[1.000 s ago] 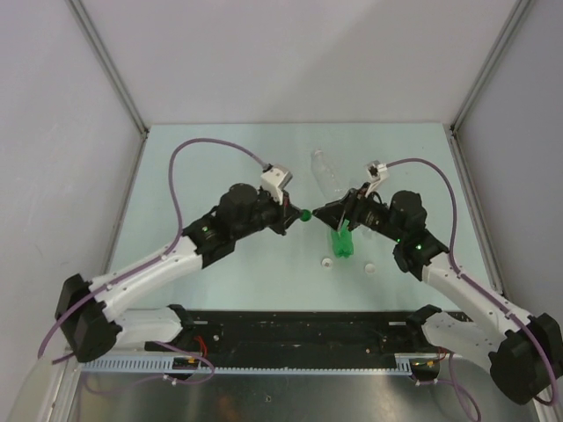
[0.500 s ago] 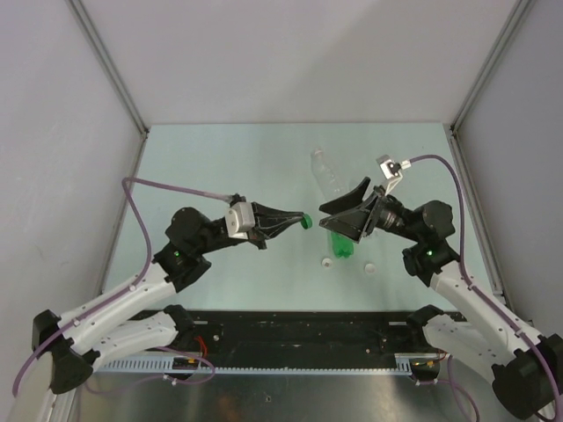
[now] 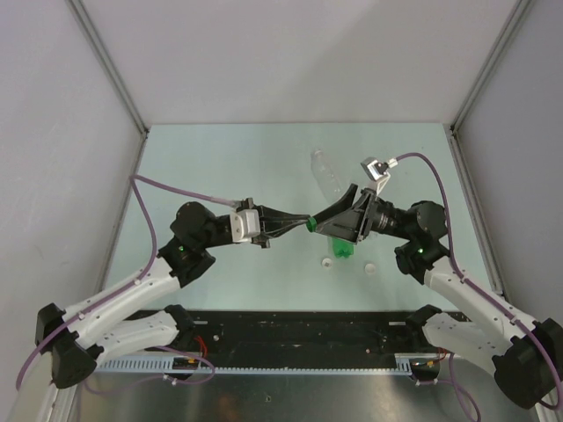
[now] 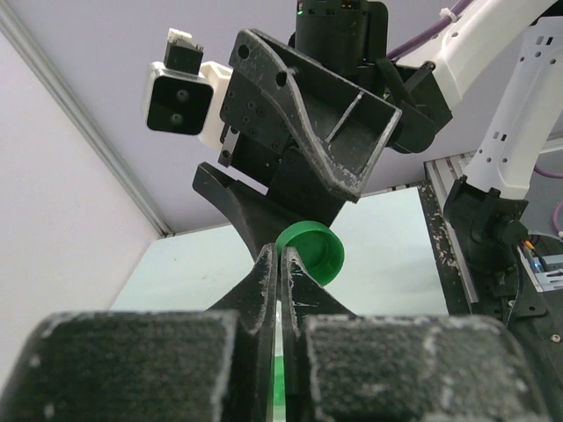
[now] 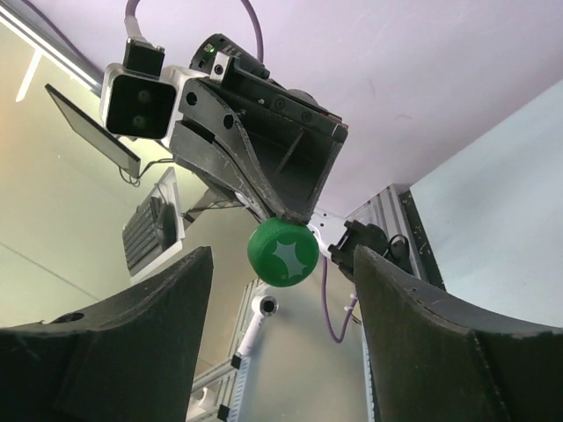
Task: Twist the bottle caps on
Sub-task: Screw the bottle cap onto the plastic bottle.
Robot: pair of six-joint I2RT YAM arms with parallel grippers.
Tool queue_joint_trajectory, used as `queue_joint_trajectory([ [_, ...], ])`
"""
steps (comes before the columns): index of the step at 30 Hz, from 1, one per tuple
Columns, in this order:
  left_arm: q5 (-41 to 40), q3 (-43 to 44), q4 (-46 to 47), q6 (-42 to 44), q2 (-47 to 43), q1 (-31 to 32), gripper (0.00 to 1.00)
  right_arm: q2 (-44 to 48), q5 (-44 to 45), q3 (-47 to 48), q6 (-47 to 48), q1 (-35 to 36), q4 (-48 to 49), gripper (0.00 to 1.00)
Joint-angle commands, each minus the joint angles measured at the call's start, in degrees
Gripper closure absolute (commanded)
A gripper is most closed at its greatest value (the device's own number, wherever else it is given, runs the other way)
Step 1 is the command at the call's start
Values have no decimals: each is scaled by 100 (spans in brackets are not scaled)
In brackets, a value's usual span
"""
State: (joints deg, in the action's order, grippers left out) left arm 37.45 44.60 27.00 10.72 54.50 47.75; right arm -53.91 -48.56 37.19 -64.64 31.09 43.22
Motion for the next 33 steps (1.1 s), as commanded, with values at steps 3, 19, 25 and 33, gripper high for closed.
queue_joint_trajectory([
  [3,166,273,261,233,88,6,100,-52,-86,95,-70,64,166,32],
  [19,241,184,262,375,65,-1,100,-110,-189,95,-226,75,298,61],
  [25,63,233,263,385,114,0,99,-57,-258,95,-224,88,347,78],
  [33,-1325,-105,262,-134,-135,1,2,225,15,95,311,-549,-793,88],
])
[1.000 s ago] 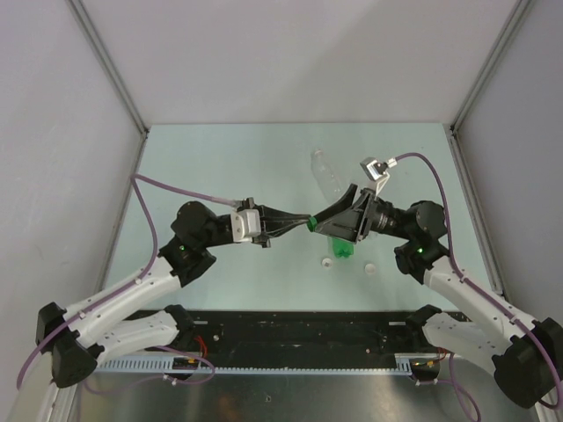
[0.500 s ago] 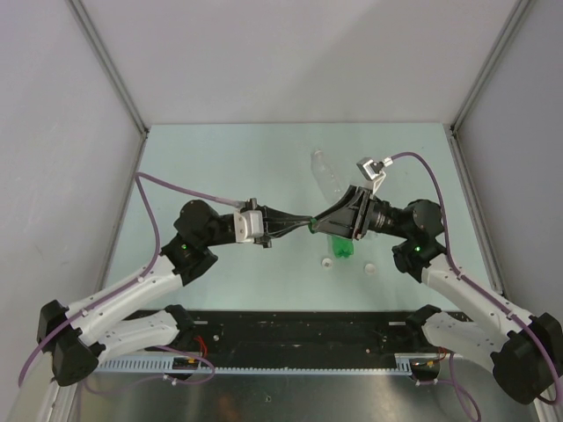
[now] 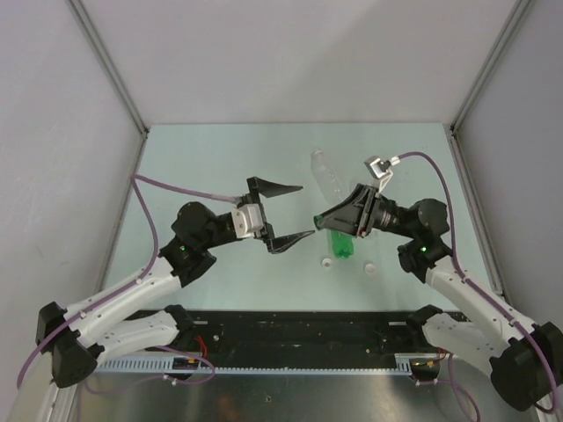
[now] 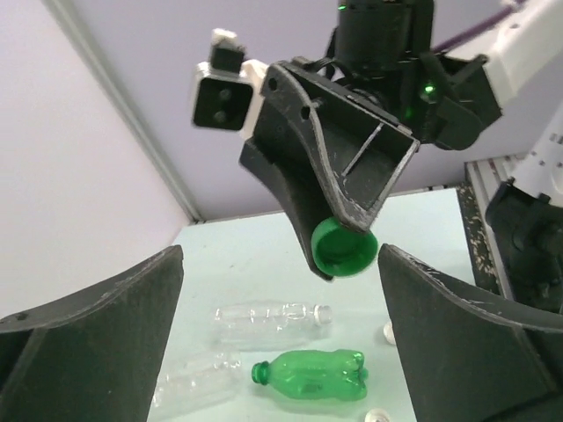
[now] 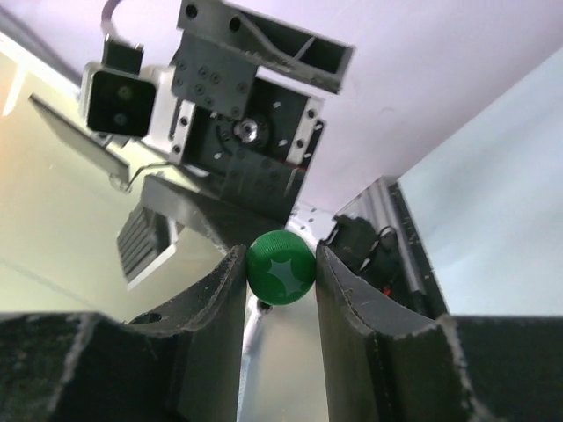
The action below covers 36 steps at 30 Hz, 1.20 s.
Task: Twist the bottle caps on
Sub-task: Screw the bottle cap onto the plastic bottle.
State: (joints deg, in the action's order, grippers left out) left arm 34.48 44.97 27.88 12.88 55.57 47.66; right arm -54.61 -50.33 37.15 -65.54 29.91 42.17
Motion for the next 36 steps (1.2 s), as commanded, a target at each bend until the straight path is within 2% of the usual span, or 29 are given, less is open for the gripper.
queue_joint_trajectory([
  [1,-1451,-219,174,-710,-259,8,1,395,310,100,612,-577,-1112,89],
  [3,-2397,-321,38,-1722,-196,11,1,652,703,100,1153,-858,-2026,90],
  [6,-3354,-90,-853,-3252,222,7,0,1127,1781,189,2006,-1240,-3641,90],
  [9,-3537,685,-2280,-4393,1165,12,1,1424,3306,505,2859,-1384,-5281,90],
  [12,-2961,1374,-2976,-4931,2256,26,1,1529,4327,701,3361,-1416,-6121,90],
  [15,-2434,1997,-3123,-5101,3282,146,1,1568,4603,742,3593,-1425,-6432,90],
  [21,-2377,3099,-3701,-5305,4787,246,1,1731,4758,753,3811,-1449,-6596,90],
  [31,-3389,3763,-4295,-5555,5766,562,1,1857,5203,750,4018,-1465,-6831,90],
  [36,-3615,4191,-4508,-5516,6280,585,8,1935,5247,750,4046,-1471,-6864,90],
])
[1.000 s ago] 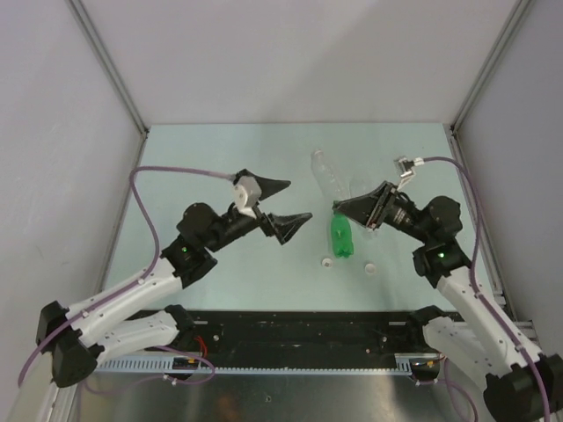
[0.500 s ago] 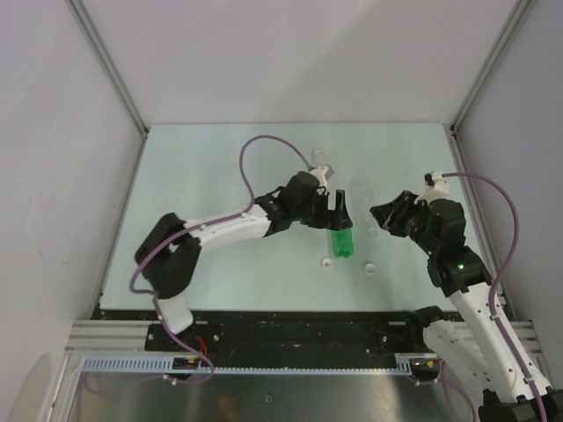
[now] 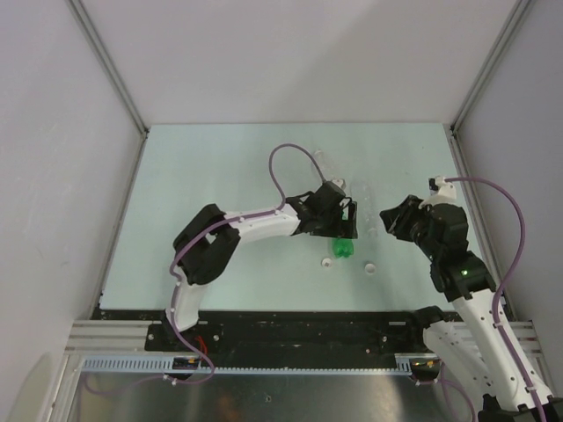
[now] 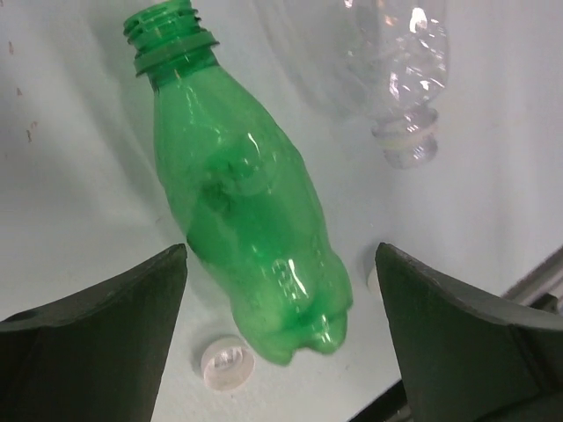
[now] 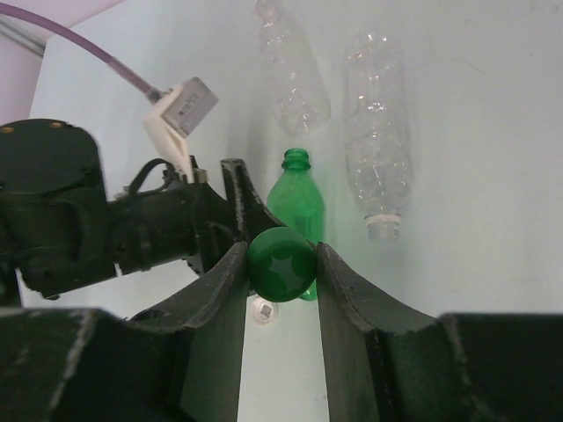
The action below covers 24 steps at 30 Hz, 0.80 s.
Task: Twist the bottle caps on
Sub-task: Screw the bottle cap onto the plastic bottle.
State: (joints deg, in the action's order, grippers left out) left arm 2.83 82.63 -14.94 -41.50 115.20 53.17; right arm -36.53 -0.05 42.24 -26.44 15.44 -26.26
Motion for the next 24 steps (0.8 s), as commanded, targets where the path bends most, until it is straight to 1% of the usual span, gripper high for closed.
queue_joint_trajectory([
  [1,-494,520,-236,-69,402,35,9,128,227,241,150,-24,-33,89],
  [4,-594,797,-297,-52,684,40,16,130,251,241,163,-24,-63,89],
  [7,-715,878,-384,-93,813,32,23,140,256,238,151,-23,-105,89],
  [13,-929,849,-434,15,908,34,41,155,331,240,163,-35,-180,89],
  [18,-1087,750,-445,481,792,-1,57,133,297,242,136,-33,-174,90],
  [24,-1722,258,-395,1571,-10,-17,73,169,142,238,180,-33,-150,90],
])
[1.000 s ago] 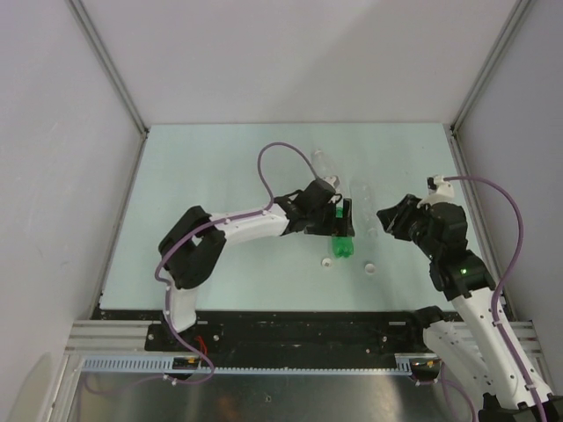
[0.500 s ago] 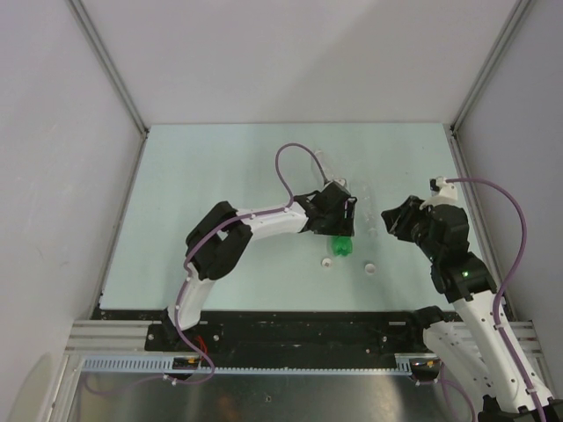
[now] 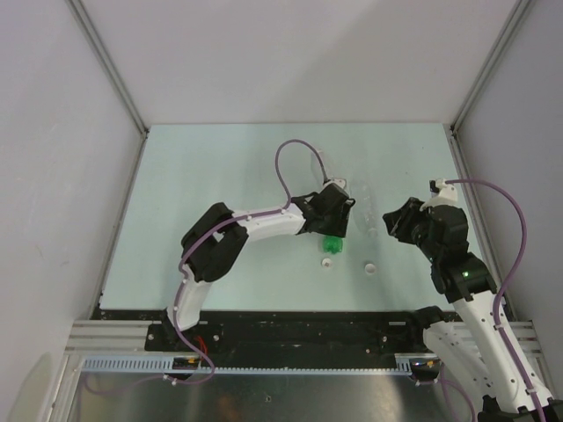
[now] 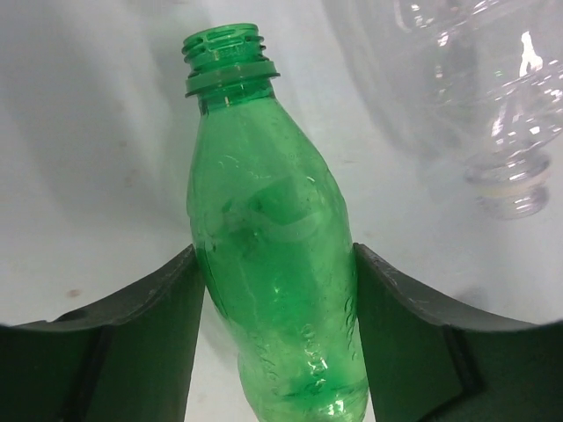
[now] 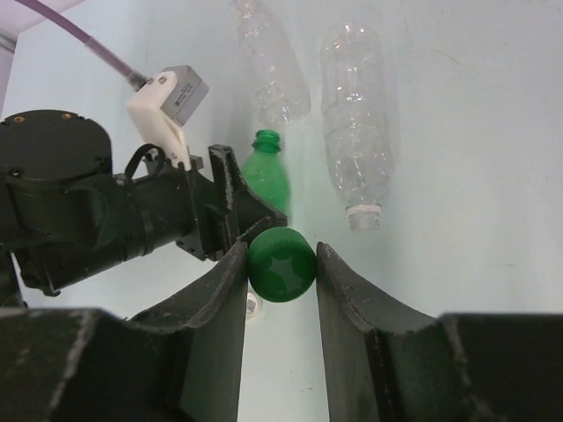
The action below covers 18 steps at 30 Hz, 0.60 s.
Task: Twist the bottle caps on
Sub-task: Screw the bottle cap onto the plastic bottle.
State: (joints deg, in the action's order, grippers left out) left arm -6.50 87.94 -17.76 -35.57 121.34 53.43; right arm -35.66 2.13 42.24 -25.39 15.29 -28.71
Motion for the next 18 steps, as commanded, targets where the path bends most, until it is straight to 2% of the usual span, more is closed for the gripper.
queue_joint_trajectory([
  [1,-882,-350,-78,1231,-785,-43,76,83,-110,244,129,-17,138,90],
  [4,-886,-612,242,2052,-1321,-47,84,63,-582,246,284,-13,335,90],
  [7,-433,-1067,817,2887,-1998,-56,90,21,-1058,242,345,-20,568,90],
  [11,589,-1920,1679,4078,-3016,-92,88,-28,-1650,249,409,-35,898,90],
  [15,1643,-2946,2435,5161,-4037,-219,93,-27,-2261,273,515,-44,1185,90],
  [18,2698,-3544,2555,5998,-4696,-374,98,-13,-2675,371,642,-44,1242,90],
])
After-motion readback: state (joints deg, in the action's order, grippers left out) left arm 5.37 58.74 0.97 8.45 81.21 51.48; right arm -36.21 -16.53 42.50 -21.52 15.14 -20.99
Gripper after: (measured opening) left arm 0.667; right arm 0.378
